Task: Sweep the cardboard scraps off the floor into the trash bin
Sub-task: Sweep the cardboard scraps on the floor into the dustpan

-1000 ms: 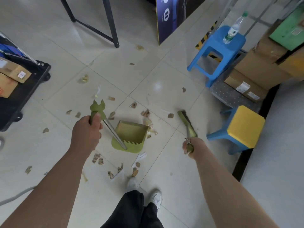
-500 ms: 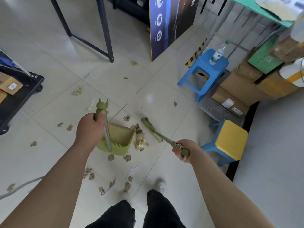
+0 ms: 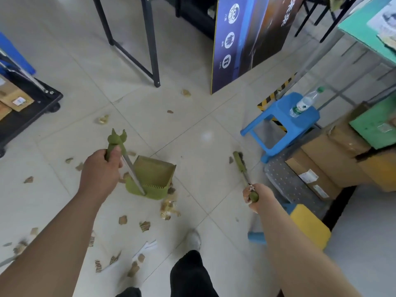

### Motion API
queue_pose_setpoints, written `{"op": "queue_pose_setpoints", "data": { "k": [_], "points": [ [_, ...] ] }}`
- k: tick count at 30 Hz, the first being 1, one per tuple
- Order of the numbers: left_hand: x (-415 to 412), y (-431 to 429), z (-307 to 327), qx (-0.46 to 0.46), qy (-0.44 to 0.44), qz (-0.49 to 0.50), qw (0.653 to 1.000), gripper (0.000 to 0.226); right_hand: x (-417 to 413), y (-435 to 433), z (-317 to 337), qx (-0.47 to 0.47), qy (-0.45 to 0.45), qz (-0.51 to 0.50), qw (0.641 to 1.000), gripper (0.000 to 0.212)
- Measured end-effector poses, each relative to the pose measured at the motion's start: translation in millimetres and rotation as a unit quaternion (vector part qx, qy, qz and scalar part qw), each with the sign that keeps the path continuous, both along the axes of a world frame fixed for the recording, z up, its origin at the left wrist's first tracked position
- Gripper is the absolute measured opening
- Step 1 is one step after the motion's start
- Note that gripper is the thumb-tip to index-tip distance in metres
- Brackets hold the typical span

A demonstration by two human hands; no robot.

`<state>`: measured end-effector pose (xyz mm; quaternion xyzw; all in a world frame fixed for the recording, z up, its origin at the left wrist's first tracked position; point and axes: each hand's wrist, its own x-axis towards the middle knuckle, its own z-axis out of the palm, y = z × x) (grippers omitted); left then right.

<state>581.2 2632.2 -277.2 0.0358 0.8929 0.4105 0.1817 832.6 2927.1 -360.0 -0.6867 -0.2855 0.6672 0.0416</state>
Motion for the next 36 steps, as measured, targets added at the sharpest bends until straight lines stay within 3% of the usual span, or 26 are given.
{"op": "queue_pose_setpoints", "data": {
  "k": [4, 8, 11, 14, 19, 23, 30, 36],
  "points": [
    [-3, 21, -4, -0.012, 0.000, 0.046, 0.999, 0.045, -23, 48, -19, 0.024, 0.028, 0.032, 0.999, 0.043],
    [1, 26, -3, -0.011, -0.006, 0.093, 0.996, 0.044, -61, 52, -27, 0.003, -0.025, 0.123, 0.992, 0.033],
    [5, 23, 0, -0.014, -0.005, 0.117, 0.993, 0.044, -89, 27, -28, 0.014, -0.017, 0.176, 0.984, 0.028],
    [7, 12, 8, -0.019, -0.004, 0.142, 0.990, 0.044, -107, -7, -27, -0.038, 0.004, 0.190, 0.981, 0.023],
    [18, -28, 18, -0.019, -0.001, 0.194, 0.981, 0.045, -127, -69, -17, -0.062, -0.026, 0.278, 0.958, 0.025],
    [34, -69, 24, -0.020, 0.004, 0.232, 0.973, 0.045, -131, -121, -6, -0.063, -0.043, 0.366, 0.927, 0.030],
    [64, -150, 29, -0.014, 0.009, 0.250, 0.968, 0.044, -114, -180, 25, -0.095, -0.002, 0.430, 0.898, 0.029],
    [97, -235, 30, -0.032, 0.002, 0.236, 0.971, 0.047, -61, -189, 36, -0.194, 0.049, 0.312, 0.929, 0.022]
  ]
}}
